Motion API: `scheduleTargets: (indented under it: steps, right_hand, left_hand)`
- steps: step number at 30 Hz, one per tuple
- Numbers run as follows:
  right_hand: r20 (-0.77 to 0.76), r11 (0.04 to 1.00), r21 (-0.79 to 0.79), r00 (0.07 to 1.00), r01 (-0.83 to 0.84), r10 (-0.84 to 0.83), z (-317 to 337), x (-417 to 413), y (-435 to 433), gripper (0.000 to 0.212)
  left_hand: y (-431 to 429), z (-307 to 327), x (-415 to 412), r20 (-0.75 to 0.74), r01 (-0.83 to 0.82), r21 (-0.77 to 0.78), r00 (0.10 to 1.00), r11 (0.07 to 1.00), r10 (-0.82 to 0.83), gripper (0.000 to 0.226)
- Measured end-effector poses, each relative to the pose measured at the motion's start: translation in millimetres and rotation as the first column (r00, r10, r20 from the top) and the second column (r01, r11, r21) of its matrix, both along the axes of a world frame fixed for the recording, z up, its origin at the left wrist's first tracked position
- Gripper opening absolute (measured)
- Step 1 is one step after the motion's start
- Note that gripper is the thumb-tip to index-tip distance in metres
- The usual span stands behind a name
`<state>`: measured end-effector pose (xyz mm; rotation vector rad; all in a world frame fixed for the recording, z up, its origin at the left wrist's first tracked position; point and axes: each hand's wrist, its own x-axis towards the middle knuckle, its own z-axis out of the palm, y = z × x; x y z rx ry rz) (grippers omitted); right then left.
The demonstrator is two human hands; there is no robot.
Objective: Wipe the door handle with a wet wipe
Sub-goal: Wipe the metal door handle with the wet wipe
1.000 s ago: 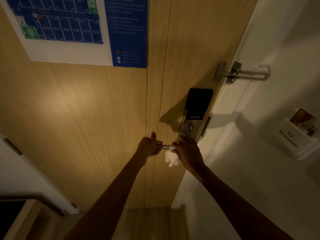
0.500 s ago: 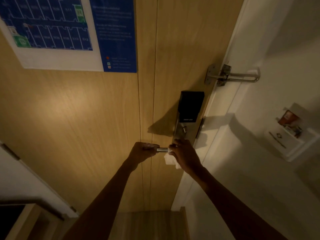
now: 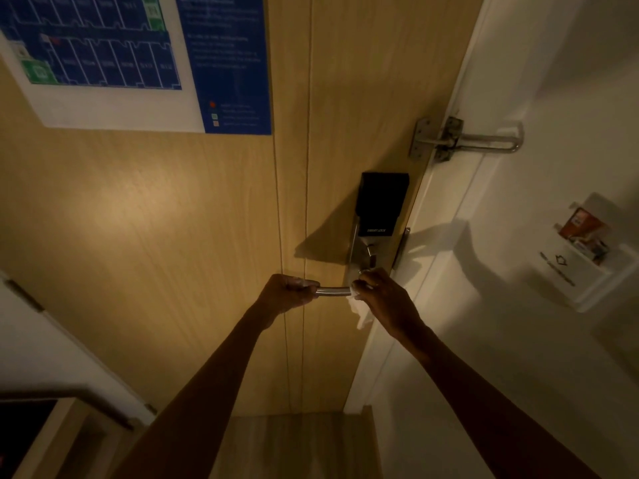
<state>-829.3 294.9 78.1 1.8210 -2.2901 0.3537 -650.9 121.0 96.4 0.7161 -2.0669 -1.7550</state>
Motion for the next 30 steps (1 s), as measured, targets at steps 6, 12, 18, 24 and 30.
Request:
scheduleTargets:
  steps: [6, 12, 18, 24, 30]
  right_hand:
    - [-0.044, 0.998, -0.054, 0.998, 0.032, -0.035, -1, 18, -12, 0.038]
    - [-0.021, 0.998, -0.064, 0.999, 0.027, -0.029, 7, 18, -17, 0.026]
    - [-0.026, 0.995, -0.086, 0.999, 0.043, -0.046, 6, 39, -32, 0.020]
    - [0.055, 0.992, -0.118, 0.997, 0.052, -0.046, 7, 27, -22, 0.014]
    - [0.064, 0.996, -0.089, 0.998, 0.031, -0.026, 9, 40, -36, 0.012]
  left_hand:
    - [5, 0, 3, -0.017, -0.006, -0.043, 1.000, 0.999, 0.005, 0.022]
    - [2, 0, 4, 0.023, -0.001, -0.099, 1.000, 0.995, 0.004, 0.021]
    - [3, -2, 6, 0.028, -0.024, -0.069, 0.999, 0.997, 0.026, 0.023]
    - [-3, -2, 2, 0.079, -0.024, 0.146, 0.997, 0.989, 0.013, 0.023]
    - [-2, 4, 5, 0.088, -0.012, 0.185, 0.996, 0.983, -0.004, 0.018]
